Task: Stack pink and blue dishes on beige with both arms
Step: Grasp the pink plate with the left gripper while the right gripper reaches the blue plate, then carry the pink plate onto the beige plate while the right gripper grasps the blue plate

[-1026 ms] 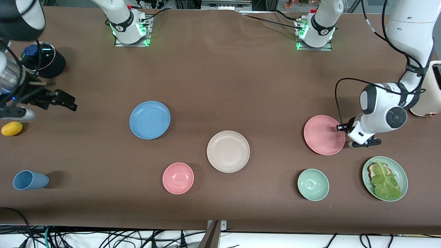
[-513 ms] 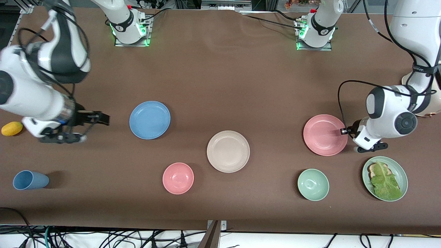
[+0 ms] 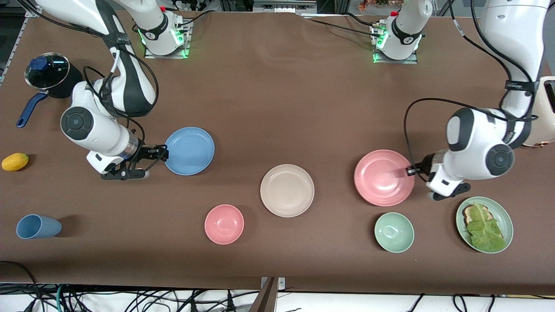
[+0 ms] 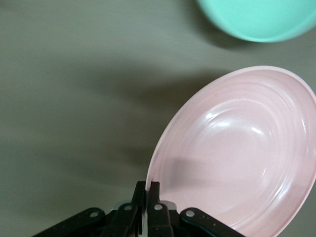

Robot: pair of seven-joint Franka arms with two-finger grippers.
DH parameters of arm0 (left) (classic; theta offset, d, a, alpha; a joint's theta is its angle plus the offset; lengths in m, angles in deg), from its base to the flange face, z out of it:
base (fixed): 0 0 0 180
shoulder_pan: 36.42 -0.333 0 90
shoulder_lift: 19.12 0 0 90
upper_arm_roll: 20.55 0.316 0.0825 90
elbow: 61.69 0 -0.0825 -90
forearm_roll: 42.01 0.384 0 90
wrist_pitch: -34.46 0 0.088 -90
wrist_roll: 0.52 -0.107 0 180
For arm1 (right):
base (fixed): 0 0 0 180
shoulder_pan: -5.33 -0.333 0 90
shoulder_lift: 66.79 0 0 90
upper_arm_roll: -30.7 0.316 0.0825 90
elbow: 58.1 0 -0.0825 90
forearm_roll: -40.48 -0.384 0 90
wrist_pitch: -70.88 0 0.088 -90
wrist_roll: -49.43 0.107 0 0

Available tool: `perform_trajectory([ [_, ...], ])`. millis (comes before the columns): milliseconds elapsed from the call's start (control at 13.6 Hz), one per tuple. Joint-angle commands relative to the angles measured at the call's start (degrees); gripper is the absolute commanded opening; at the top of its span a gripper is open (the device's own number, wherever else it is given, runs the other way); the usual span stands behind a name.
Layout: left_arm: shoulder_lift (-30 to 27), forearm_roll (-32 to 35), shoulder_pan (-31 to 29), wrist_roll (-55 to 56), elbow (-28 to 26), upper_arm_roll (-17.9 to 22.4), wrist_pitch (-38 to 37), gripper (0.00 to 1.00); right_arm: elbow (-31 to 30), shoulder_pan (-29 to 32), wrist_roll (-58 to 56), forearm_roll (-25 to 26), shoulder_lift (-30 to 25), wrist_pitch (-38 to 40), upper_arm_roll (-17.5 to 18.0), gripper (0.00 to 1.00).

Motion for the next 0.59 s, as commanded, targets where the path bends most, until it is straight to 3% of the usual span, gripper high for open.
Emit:
perform_trajectory([
  [0, 1.4, -1.3, 2.3, 10.3, 4.7, -4.4, -2.0, 0.00, -6.1, 0.5, -0.2, -0.6, -0.8, -6.2, 0.4, 1.00],
  [366, 12.2, -1.9, 14.6, 22.3, 17.4, -4.5, -1.3, 0.00, -9.7, 0.9, -0.2, -0.8, 1.9, -10.5, 0.4, 0.99],
  [513, 14.3, -1.9, 17.0, 22.8, 19.6, -4.3, 0.3, 0.00, -9.7, 1.1, -0.2, -0.8, 3.1, -11.3, 0.4, 0.95],
])
